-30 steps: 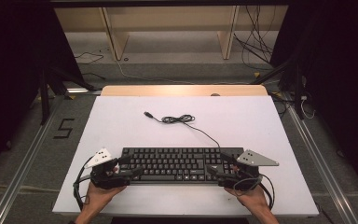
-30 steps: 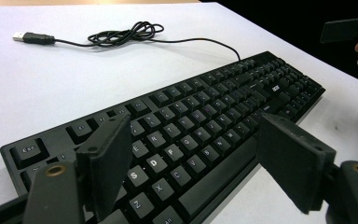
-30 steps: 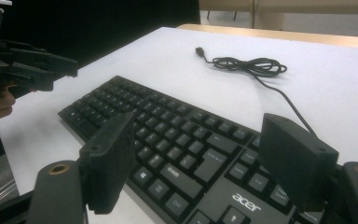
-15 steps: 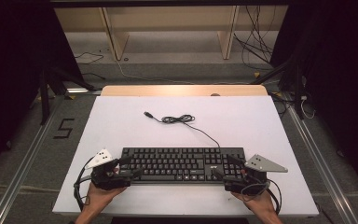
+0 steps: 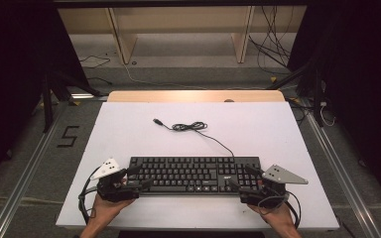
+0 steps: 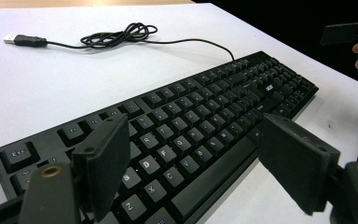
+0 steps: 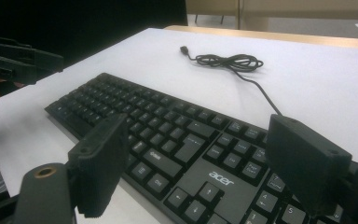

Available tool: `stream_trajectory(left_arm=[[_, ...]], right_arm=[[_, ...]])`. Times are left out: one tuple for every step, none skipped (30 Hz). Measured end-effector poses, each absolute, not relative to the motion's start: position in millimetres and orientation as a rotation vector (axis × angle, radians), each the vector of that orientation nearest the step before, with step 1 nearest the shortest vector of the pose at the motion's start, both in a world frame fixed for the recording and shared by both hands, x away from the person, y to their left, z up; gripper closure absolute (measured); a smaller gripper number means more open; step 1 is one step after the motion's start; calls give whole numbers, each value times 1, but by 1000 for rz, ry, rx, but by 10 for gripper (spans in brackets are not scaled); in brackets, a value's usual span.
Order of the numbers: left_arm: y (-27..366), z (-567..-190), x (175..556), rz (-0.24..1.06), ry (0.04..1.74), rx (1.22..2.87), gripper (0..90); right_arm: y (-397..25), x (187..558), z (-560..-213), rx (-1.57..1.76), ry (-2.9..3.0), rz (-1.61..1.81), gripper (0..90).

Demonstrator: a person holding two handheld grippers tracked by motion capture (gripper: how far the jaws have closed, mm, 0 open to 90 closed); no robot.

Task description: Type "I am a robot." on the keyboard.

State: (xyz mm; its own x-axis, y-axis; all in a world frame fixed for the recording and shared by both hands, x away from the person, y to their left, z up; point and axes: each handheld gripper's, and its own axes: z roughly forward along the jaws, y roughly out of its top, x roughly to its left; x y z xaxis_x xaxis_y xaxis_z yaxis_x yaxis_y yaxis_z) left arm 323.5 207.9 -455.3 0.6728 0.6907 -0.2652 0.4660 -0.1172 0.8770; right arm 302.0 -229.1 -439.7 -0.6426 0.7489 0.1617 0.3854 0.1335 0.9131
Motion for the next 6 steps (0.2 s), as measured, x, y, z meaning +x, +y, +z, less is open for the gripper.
stream_trajectory(left_arm=[[208, -455, 324, 249, 931, 1761, 245], [208, -455, 324, 249, 931, 1762, 246], [208, -455, 324, 249, 931, 1762, 246], [208, -455, 324, 250, 930, 1763, 245], [208, -455, 324, 250, 933, 1758, 246], [208, -456, 324, 251, 933, 1758, 246]], right_arm=[[-229, 302, -440, 1095, 2082, 1512, 227], [-229, 302, -440, 1093, 2082, 1511, 227], [-229, 302, -440, 1093, 2081, 1511, 227], [-229, 302, -440, 1093, 2081, 1510, 226], [-229, 302, -440, 1093, 2080, 1510, 226], [-229, 302, -440, 1093, 2079, 1512, 226]])
